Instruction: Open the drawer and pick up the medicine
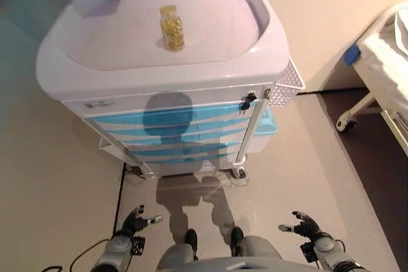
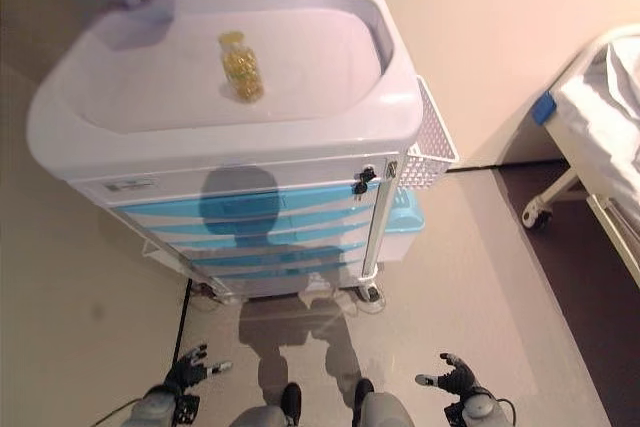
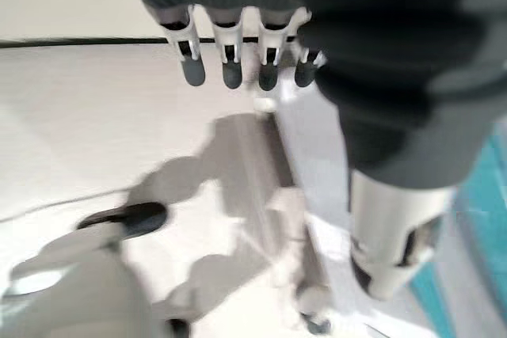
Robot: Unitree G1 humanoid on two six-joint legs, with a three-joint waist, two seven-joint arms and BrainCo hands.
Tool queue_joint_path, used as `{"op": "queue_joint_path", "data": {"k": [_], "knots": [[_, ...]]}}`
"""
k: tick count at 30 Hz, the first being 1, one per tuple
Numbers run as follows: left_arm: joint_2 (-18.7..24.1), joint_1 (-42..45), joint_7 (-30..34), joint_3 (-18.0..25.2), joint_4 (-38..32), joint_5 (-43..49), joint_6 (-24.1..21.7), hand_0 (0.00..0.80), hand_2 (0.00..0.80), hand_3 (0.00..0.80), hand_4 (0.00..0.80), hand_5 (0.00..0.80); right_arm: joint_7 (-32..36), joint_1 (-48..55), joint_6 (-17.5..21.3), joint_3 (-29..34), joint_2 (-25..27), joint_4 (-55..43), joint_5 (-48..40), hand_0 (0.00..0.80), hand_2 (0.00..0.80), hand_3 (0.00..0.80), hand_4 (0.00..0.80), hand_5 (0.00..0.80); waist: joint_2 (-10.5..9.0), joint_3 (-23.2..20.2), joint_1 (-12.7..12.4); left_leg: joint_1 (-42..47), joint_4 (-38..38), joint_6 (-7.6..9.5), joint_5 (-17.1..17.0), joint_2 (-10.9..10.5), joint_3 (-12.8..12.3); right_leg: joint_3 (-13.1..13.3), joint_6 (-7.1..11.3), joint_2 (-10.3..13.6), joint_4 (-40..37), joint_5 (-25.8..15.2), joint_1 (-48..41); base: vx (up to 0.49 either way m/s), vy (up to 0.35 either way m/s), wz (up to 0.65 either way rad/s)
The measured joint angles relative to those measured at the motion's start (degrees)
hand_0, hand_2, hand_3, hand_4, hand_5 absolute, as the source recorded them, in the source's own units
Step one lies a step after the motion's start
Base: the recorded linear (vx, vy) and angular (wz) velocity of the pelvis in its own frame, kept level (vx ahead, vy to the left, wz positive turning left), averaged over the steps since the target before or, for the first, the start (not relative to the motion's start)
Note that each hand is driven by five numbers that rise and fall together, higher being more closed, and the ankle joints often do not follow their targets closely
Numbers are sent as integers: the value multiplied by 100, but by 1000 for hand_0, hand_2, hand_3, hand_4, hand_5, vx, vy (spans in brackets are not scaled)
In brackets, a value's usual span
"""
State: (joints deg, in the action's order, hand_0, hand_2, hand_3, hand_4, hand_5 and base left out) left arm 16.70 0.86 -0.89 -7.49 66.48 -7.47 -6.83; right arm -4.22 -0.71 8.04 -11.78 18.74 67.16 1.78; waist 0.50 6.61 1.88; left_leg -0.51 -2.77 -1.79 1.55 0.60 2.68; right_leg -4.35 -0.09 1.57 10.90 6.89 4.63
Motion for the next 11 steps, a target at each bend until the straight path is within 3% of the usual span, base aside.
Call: {"op": "queue_joint_path", "data": {"k": [3,11], "knots": [[-156,45,-45,41,458,136,31,0,0,0,0,0,-1,125,-5,-7,-217,183,-4,0,0,0,0,0,-9,-222,6,141,126,-29,-38,26,109,-154,-3,-29,-213,-26,-248,48,-10,23],[-457,185,-262,-377,517,1063,59,0,0,0,0,0,-15,254,-95,-29,-428,380,11,0,0,0,0,0,-11,-444,-134,295,218,-45,-60,29,183,-234,-13,-47,-327,-35,-444,33,5,6]]}}
